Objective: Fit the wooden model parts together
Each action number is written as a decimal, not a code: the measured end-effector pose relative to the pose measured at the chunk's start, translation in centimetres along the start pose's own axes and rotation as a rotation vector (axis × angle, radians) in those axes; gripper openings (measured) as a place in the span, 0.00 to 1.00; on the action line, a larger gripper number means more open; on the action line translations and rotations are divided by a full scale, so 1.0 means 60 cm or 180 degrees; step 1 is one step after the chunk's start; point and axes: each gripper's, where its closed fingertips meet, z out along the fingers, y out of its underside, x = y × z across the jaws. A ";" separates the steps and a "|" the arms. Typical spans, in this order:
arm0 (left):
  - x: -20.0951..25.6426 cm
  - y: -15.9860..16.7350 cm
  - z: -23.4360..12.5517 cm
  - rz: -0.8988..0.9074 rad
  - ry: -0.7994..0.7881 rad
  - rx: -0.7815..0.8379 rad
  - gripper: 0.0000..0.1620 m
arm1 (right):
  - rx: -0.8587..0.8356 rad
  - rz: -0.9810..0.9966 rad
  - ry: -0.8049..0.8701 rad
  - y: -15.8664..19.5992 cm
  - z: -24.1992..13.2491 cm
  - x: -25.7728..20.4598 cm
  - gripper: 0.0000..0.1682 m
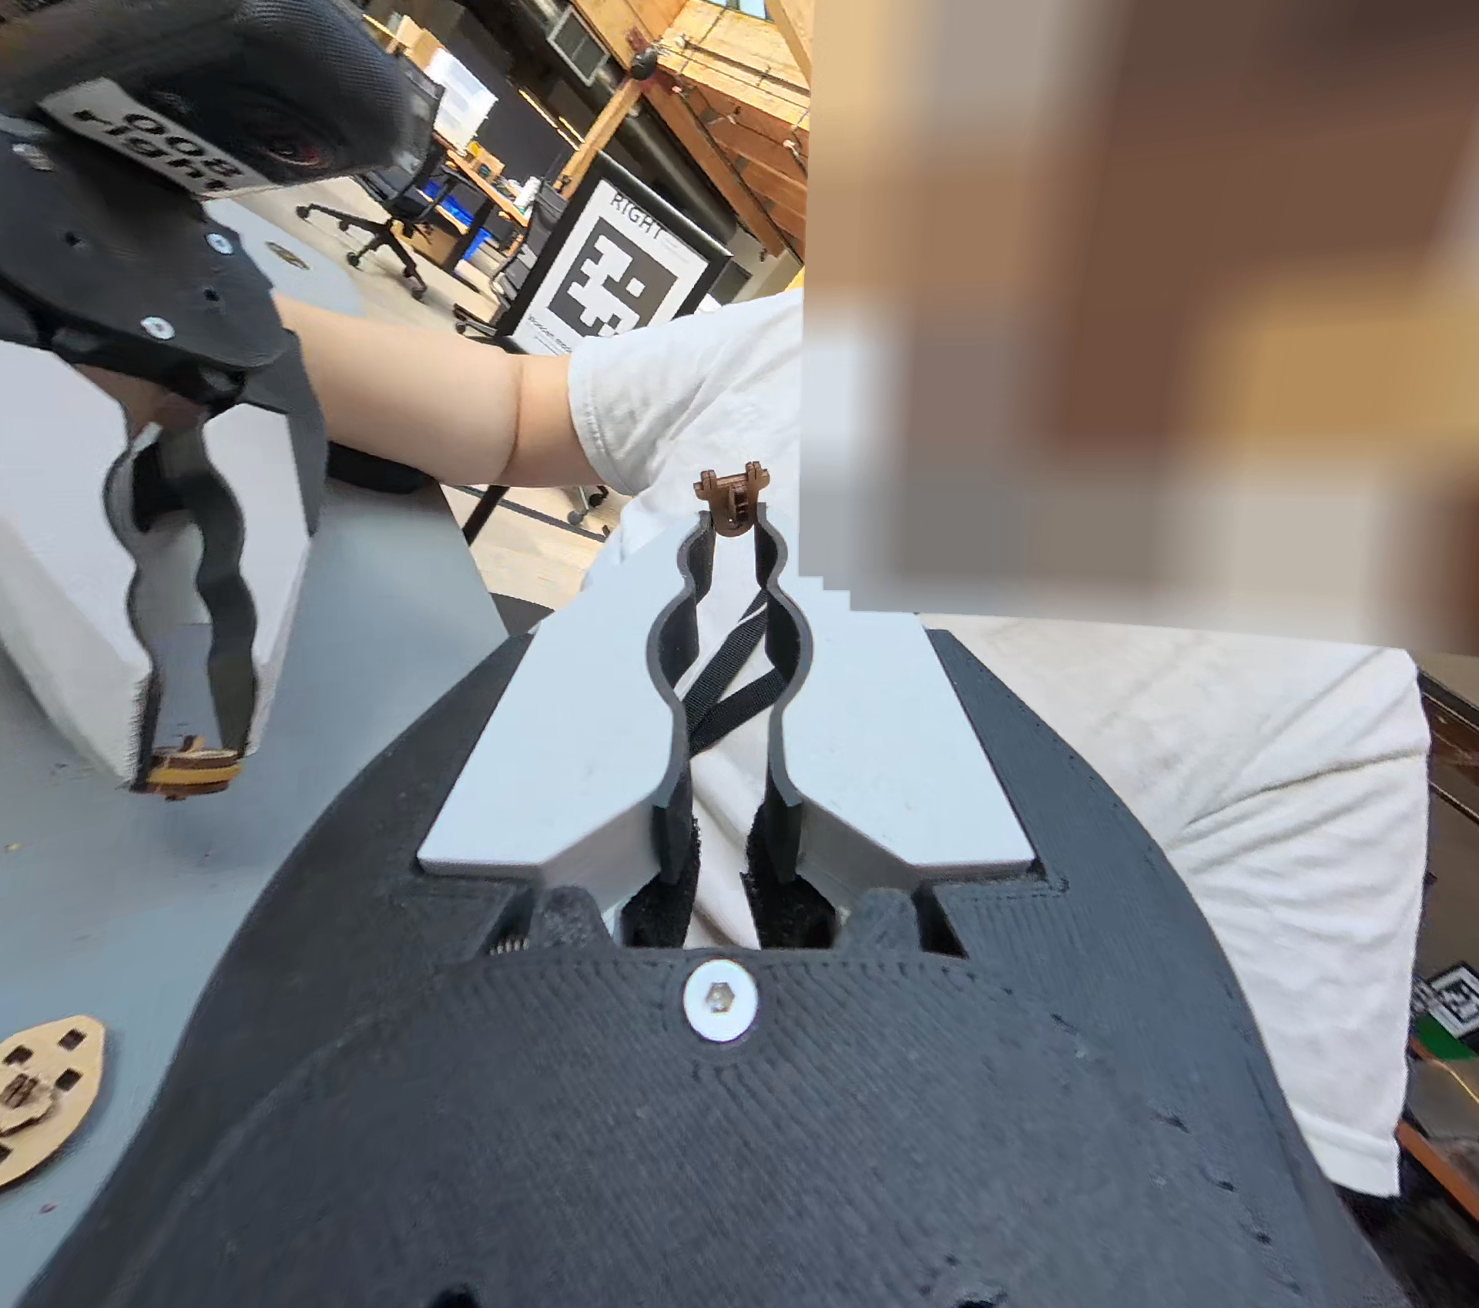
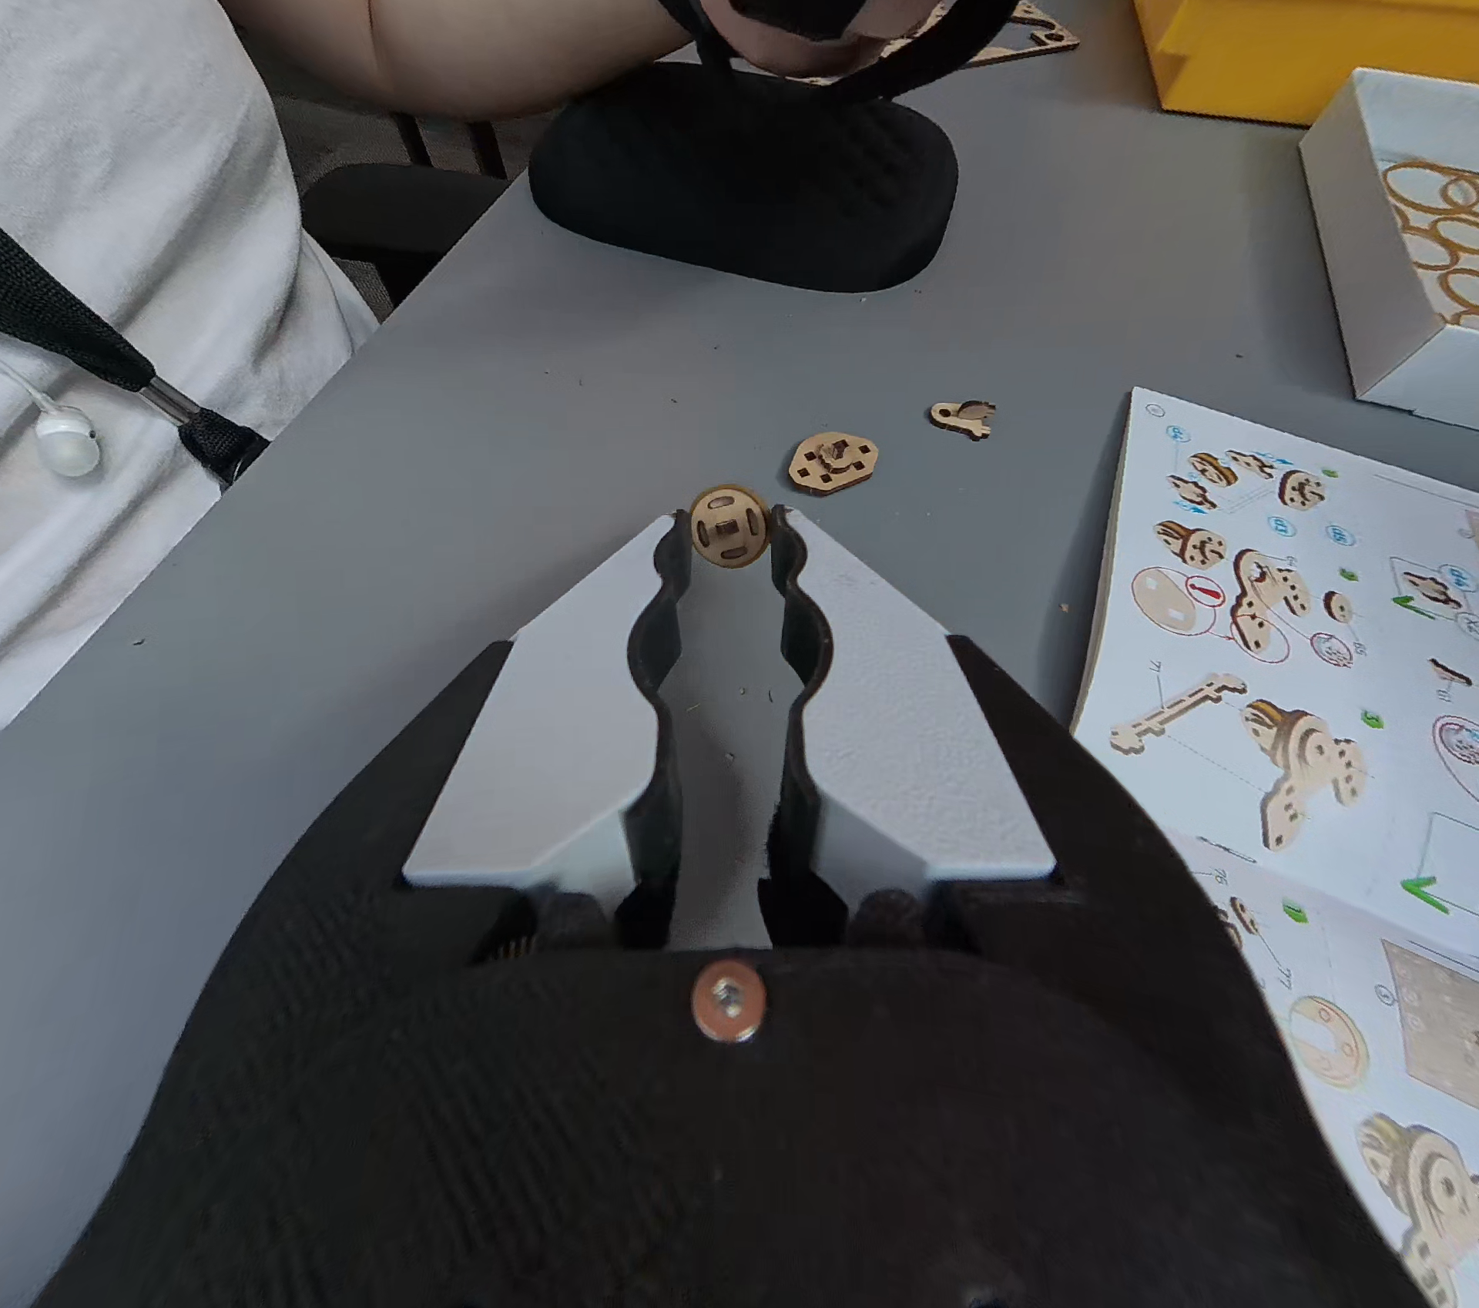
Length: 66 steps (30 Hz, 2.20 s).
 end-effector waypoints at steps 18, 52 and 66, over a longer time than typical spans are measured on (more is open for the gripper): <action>0.009 0.030 0.007 -0.0179 0.0324 -0.0436 0.04 | 0.0564 -0.0276 -0.0052 -0.123 -0.046 -0.032 0.18; -0.045 0.064 0.040 -0.0735 -0.0112 -0.1126 0.08 | 0.0579 -0.1120 -0.0371 -0.175 -0.041 -0.099 0.06; -0.079 0.022 -0.005 0.1661 -0.2352 -0.0441 0.09 | 0.0674 -0.0949 0.0271 -0.164 -0.062 -0.047 0.06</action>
